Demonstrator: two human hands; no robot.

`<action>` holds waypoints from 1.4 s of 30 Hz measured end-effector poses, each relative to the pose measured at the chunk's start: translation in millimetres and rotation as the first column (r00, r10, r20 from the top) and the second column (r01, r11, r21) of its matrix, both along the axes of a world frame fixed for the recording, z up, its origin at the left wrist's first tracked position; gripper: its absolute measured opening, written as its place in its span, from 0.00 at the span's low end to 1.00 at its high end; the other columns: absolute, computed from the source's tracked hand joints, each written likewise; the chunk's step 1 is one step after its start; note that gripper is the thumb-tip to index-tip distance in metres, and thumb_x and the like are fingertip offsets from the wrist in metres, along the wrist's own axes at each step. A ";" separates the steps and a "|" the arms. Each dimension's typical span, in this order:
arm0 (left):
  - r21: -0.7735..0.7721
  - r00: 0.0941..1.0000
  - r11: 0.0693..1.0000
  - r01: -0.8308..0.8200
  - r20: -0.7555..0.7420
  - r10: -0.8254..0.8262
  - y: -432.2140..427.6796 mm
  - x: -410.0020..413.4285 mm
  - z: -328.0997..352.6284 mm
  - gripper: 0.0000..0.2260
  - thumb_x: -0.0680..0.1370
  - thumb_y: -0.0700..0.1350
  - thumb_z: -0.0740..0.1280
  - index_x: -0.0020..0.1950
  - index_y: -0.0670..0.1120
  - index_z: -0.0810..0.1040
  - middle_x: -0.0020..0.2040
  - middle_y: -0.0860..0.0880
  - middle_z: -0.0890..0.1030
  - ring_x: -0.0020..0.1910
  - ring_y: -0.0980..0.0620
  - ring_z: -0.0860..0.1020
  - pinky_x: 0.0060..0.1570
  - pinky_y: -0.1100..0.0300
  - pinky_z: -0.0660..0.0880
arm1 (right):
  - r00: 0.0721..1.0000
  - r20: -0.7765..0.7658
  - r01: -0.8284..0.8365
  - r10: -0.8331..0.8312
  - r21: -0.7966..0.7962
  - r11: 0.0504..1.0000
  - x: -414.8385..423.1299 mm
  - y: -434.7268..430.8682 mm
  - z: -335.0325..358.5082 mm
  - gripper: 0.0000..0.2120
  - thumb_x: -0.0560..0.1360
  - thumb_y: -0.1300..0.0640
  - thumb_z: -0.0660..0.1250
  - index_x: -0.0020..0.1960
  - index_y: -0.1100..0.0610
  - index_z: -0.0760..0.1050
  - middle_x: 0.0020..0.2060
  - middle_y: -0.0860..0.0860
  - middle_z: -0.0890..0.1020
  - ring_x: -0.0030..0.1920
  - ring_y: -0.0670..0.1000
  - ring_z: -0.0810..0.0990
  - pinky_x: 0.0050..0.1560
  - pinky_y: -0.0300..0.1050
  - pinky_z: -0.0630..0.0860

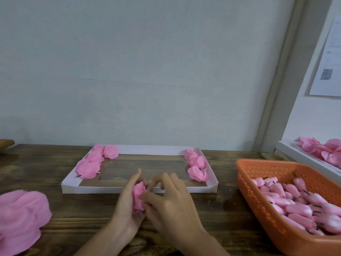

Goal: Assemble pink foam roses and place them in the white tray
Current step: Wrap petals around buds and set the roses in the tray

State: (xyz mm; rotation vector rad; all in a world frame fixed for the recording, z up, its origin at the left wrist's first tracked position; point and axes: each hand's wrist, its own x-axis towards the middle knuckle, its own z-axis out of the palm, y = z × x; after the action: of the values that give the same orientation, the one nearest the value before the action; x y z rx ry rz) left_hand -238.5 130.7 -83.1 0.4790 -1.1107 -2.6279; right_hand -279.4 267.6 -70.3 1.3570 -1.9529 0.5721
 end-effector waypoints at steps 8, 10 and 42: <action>-0.069 0.994 0.993 -0.100 -0.060 0.096 -3.0 -1.6 3.5 0.20 0.65 0.55 0.79 0.34 0.50 0.69 0.31 0.50 0.66 0.28 0.53 0.66 0.27 0.61 0.69 | 0.979 0.170 -0.082 0.115 -0.189 0.979 13.4 -7.6 -6.1 0.05 0.75 0.56 0.72 0.51 0.51 0.83 0.47 0.49 0.76 0.45 0.52 0.75 0.44 0.48 0.75; 0.007 0.990 0.993 -0.118 -0.074 0.118 -5.2 -0.9 5.9 0.19 0.67 0.54 0.78 0.32 0.50 0.68 0.28 0.50 0.65 0.26 0.52 0.68 0.30 0.58 0.72 | 0.906 0.390 -0.057 0.166 -0.276 0.959 17.6 -9.6 -10.3 0.09 0.75 0.53 0.72 0.55 0.51 0.80 0.49 0.47 0.76 0.49 0.48 0.78 0.50 0.44 0.77; -0.268 0.922 0.950 0.157 -0.306 -0.239 -9.2 0.4 1.4 0.24 0.69 0.42 0.80 0.64 0.37 0.81 0.72 0.38 0.77 0.68 0.36 0.76 0.60 0.48 0.75 | 0.090 0.792 -0.074 0.603 -0.599 0.797 -5.6 -7.3 -3.2 0.10 0.79 0.63 0.70 0.59 0.60 0.85 0.43 0.55 0.87 0.46 0.49 0.84 0.52 0.43 0.80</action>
State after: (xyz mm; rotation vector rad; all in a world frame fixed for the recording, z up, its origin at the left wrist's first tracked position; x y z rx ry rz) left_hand -238.0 121.4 -81.7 -0.1378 -1.3923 -2.5567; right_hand -285.0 260.3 -73.5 1.2013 -2.0417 2.5684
